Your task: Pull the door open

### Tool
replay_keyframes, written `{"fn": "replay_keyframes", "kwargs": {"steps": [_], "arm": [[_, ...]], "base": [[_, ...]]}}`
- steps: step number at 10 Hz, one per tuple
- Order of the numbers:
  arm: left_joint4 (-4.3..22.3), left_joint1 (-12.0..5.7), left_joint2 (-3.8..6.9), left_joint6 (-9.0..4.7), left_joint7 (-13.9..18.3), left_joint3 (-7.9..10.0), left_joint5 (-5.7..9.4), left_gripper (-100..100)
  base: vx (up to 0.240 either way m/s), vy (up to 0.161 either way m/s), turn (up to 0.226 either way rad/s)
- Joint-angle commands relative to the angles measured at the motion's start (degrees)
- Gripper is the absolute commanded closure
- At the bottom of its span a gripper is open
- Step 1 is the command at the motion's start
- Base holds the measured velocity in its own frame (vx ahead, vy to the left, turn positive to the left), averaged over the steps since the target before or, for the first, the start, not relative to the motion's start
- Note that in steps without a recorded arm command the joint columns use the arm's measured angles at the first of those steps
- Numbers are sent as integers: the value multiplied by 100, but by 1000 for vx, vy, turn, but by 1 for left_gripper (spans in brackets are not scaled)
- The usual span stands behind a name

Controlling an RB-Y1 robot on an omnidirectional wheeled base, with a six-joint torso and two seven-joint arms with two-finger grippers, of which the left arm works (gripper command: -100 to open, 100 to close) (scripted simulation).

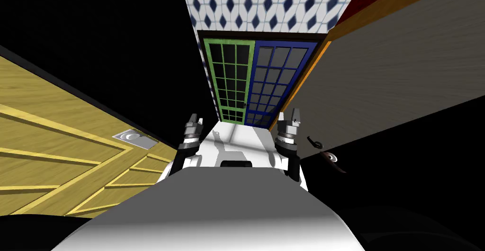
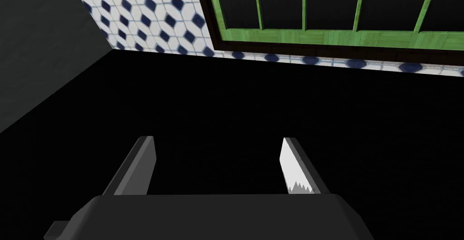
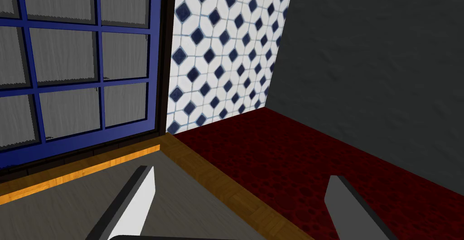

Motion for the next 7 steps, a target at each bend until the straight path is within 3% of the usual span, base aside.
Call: {"fn": "replay_keyframes", "kwargs": {"steps": [1,7], "arm": [[165,-40,69,-56,-170,49,-31,-100],[729,-178,247,-249,-748,216,-137,-100]], "base": [[37,-12,-55],[163,-44,-47]]}}
